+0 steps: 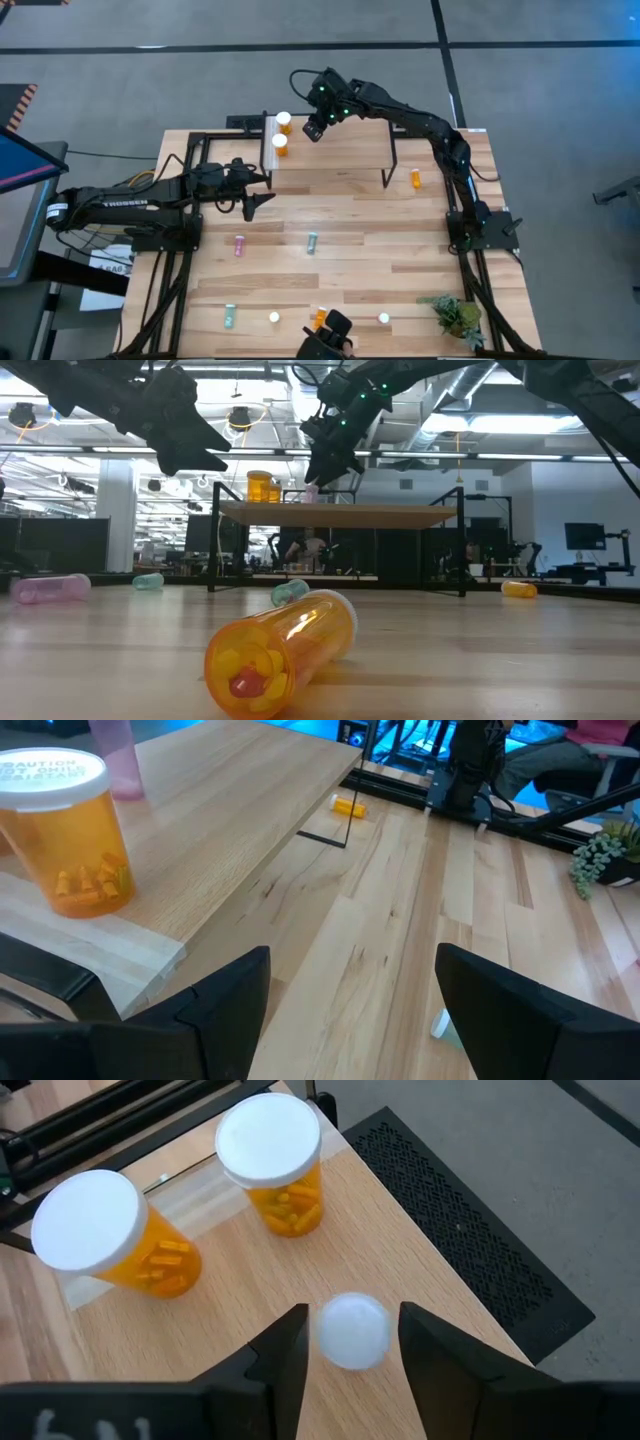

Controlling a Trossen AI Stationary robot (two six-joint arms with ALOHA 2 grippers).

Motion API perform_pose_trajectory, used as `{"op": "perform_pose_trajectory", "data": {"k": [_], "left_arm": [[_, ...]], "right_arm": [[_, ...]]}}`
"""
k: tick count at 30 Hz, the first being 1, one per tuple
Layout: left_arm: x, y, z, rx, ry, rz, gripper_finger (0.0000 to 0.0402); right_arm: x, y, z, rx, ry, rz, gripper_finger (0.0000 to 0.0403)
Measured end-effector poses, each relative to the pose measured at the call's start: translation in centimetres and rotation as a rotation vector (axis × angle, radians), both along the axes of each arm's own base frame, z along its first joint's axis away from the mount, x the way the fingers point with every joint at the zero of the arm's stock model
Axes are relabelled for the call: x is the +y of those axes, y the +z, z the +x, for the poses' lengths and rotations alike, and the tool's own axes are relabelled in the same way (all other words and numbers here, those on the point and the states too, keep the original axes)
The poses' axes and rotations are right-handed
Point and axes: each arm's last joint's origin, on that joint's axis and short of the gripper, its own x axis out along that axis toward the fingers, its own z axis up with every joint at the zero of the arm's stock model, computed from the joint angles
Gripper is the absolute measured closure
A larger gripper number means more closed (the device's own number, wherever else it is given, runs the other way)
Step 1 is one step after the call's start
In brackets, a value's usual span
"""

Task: Pick and place medicine bottles onto shelf by color
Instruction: Put the top right small pink pill bottle on the shelf, then put the bottom small pink pill bottle aligned with the other small pink bottle on the shelf

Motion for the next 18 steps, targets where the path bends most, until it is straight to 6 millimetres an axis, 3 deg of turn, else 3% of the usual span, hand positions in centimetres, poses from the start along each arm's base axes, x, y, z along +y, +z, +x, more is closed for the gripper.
{"op": "perform_pose_trajectory", "data": {"k": [10,18], "left_arm": [[0.0,0.0,0.0,0.003,0.001,-0.004,0.0132],[-0.1,-0.3,-0.3,0.042,-0.002,-0.002,0.0132]], "right_arm": [[0.1,0.2,-0.4,0.011,-0.012,0.016,0.0198],[1.9,3.9,-3.5,0.046,-0.011,0.034,0.0193]]}}
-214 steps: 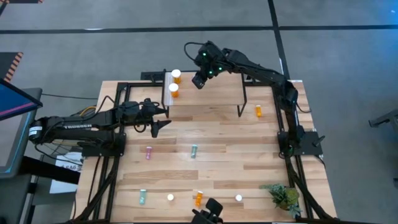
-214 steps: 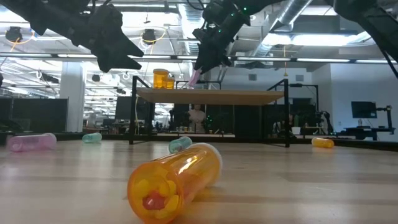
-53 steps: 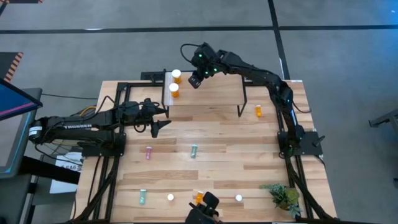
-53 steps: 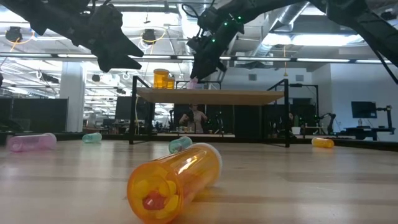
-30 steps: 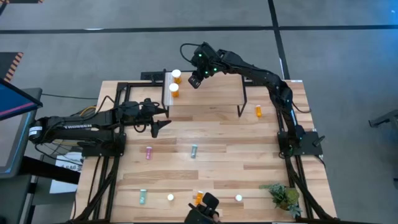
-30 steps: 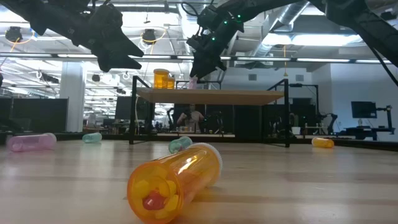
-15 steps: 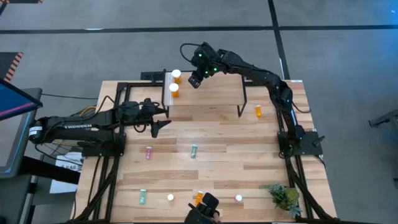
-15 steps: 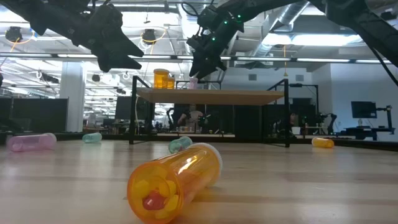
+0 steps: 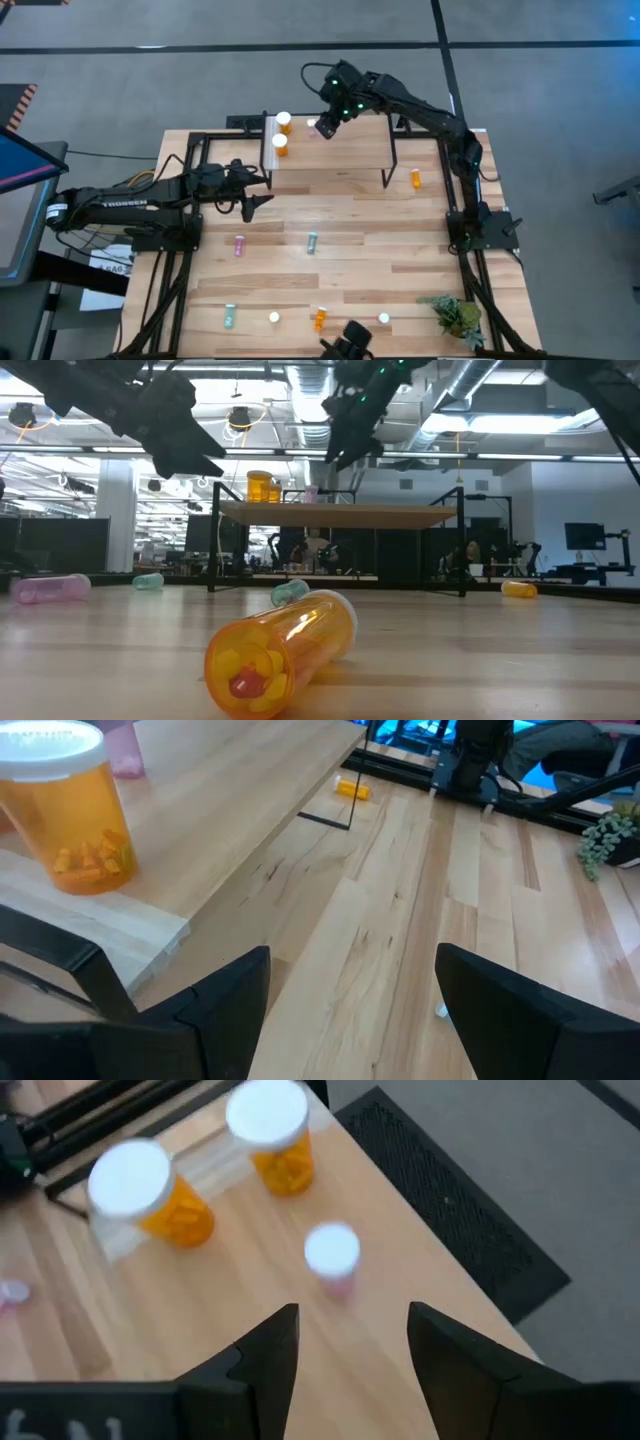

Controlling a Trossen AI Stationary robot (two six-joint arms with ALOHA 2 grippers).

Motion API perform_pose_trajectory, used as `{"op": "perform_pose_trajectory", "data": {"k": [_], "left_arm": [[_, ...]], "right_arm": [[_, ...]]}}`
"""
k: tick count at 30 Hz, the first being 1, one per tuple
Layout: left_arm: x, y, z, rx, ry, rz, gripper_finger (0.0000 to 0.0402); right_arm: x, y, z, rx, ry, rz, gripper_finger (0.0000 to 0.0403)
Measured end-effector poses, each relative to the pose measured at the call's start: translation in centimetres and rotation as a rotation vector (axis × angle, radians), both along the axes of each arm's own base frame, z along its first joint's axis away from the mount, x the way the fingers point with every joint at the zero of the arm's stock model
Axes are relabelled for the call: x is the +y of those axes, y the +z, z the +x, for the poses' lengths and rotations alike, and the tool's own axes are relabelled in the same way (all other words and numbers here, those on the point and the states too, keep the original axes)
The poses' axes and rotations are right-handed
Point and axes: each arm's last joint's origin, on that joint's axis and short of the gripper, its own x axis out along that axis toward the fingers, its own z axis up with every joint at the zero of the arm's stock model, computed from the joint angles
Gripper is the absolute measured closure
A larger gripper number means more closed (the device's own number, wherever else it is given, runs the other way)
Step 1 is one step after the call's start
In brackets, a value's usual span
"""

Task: Pick and place medicine bottles onto shelf by color
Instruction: Put the bottom small pink pill bottle aligned with the other small pink bottle on the shelf

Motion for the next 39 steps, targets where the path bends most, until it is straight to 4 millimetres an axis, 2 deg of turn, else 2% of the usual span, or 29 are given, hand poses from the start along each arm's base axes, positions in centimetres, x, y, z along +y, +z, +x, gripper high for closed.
{"op": "perform_pose_trajectory", "data": {"k": [5,8,11,16,23,26,31,34,36,39], "left_arm": [[-0.1,0.5,-0.7,0.054,-0.008,0.023,0.0132],[-0.3,1.9,-1.4,0.044,0.006,0.039,0.0132],[-0.6,2.2,-2.4,0.032,0.016,0.045,0.0132],[-1.3,2.0,-3.9,0.036,0.021,0.021,0.0132],[-2.1,2.1,-4.8,0.033,0.011,0.007,0.0132],[-2.4,2.1,-4.7,0.031,-0.002,0.000,0.0132],[-2.6,2.2,-4.7,0.024,0.006,-0.008,0.0132],[-2.7,2.2,-4.7,0.020,0.021,-0.016,0.0132],[-2.8,2.2,-4.7,0.015,0.027,-0.019,0.0132],[-2.8,2.1,-4.4,0.017,0.047,-0.014,0.0132]], "right_arm": [[4.1,2.0,-1.4,0.069,0.076,0.031,0.0193],[7.3,2.5,-1.2,0.114,0.161,0.042,0.0194],[10.6,2.9,-0.8,0.126,0.236,0.050,0.0197],[16.1,2.9,-1.3,0.250,0.310,0.091,0.0203],[23.1,2.6,-3.0,0.227,0.355,0.020,0.0207],[24.8,1.6,-5.6,0.244,0.314,-0.004,0.0207],[25.0,-1.0,-13.2,0.229,0.105,0.100,0.0207],[26.3,-3.1,-16.7,0.153,0.049,0.191,0.0207],[28.1,-4.6,-17.6,0.076,0.097,0.252,0.0207],[31.4,-6.6,-17.9,-0.012,0.199,0.319,0.0207]]}}
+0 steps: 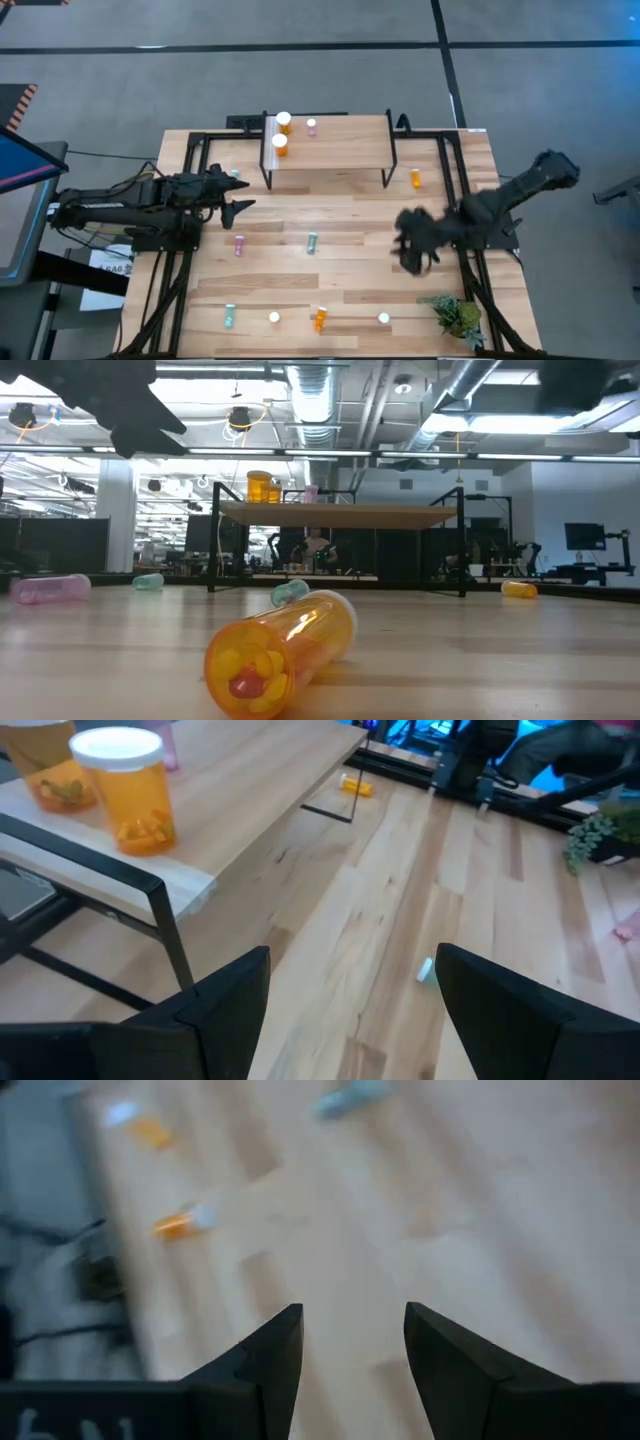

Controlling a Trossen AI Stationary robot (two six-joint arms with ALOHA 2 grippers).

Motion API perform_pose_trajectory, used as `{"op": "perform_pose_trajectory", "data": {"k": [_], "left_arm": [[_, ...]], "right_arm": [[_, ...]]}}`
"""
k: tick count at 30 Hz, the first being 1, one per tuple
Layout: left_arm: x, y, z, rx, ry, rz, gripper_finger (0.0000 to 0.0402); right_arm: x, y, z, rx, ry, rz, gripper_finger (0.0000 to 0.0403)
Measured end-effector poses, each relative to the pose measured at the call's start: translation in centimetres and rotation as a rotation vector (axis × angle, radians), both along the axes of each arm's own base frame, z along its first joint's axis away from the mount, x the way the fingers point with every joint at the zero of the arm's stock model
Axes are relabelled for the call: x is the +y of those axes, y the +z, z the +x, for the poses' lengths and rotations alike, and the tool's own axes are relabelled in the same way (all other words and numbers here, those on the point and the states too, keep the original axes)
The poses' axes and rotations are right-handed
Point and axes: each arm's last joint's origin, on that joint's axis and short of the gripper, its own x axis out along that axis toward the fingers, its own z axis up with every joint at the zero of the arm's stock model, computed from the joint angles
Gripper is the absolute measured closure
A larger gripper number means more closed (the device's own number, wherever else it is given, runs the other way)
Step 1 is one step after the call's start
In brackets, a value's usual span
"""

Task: Pick and place medicine bottles onto shelf by color
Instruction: Put the bottom small pink pill bottle aligned with the other small pink bottle on the shelf

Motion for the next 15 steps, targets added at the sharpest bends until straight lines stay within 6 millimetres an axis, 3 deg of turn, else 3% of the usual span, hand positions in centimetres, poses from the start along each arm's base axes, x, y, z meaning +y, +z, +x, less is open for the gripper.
{"op": "perform_pose_trajectory", "data": {"k": [5,10,15], "left_arm": [[0.1,-0.1,0.8,0.008,0.036,0.016,0.0132],[0.2,-0.9,1.8,0.069,0.038,0.002,0.0132],[-0.1,-1.4,2.5,0.093,0.027,-0.012,0.0132]], "right_arm": [[4.8,-3.8,0.8,0.063,0.046,-0.036,0.0207],[7.9,-7.5,1.5,0.218,0.046,-0.007,0.0207],[9.8,-8.4,3.2,0.298,0.062,0.087,0.0207]]}}
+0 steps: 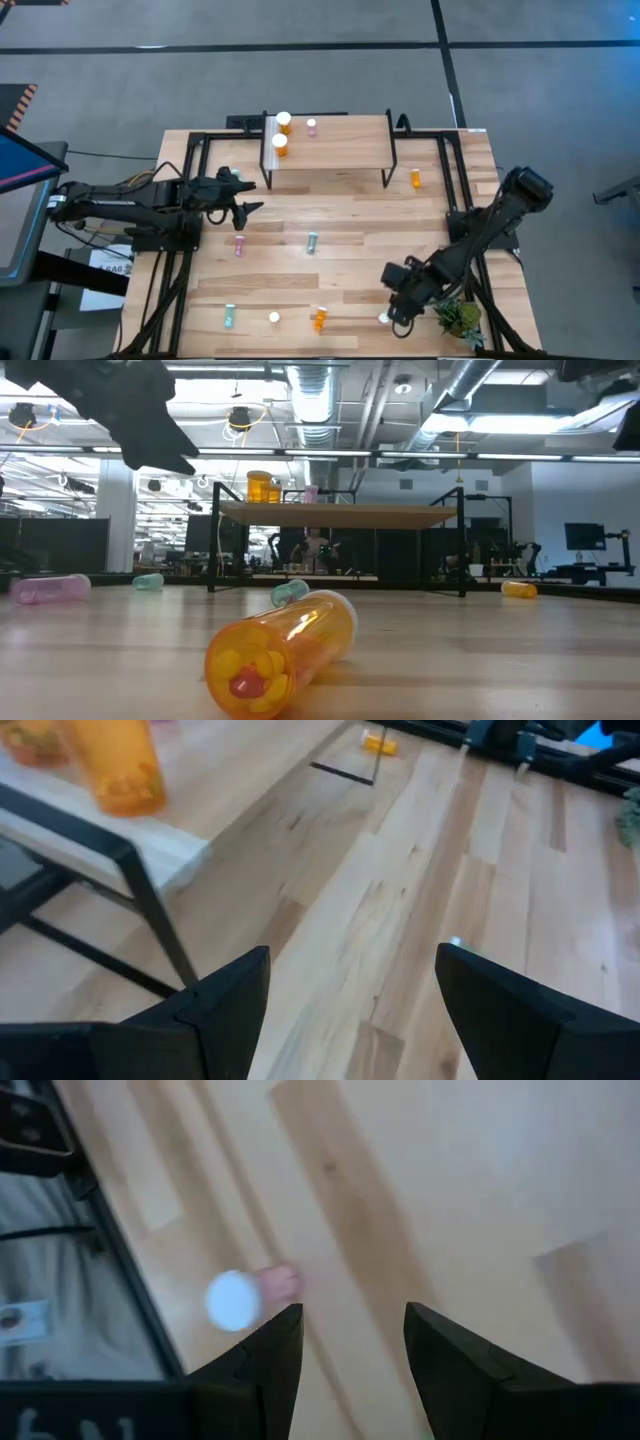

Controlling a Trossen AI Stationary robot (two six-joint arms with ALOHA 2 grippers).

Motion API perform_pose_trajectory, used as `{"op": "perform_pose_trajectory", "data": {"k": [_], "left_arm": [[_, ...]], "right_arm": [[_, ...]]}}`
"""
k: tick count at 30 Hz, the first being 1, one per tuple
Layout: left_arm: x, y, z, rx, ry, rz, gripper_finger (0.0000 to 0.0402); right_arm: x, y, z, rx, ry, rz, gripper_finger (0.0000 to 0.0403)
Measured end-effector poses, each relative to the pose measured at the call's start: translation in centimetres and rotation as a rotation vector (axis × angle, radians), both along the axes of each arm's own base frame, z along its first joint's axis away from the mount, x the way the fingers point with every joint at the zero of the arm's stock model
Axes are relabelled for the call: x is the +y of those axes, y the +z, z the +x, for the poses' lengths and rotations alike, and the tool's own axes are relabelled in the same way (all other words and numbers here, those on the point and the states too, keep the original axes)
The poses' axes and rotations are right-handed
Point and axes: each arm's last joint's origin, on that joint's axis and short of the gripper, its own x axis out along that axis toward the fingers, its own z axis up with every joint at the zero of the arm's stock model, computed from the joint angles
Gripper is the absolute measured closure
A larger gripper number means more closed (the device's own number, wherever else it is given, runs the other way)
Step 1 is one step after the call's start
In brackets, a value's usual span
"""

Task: Pick and place medicine bottles onto shelf by color
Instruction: Put the bottom small pink pill bottle aligned with the other small pink bottle on the shelf

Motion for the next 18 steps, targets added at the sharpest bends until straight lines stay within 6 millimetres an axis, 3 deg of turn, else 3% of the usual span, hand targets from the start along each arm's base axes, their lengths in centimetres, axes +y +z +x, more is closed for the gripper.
{"op": "perform_pose_trajectory", "data": {"k": [7,18], "left_arm": [[-0.7,0.7,0.5,-0.062,-0.065,0.077,0.0132],[-0.7,0.8,0.5,-0.063,-0.082,0.096,0.0132]], "right_arm": [[2.0,0.9,2.0,0.011,0.013,0.059,0.0207],[3.2,1.9,2.6,-0.018,-0.081,0.156,0.0207]]}}
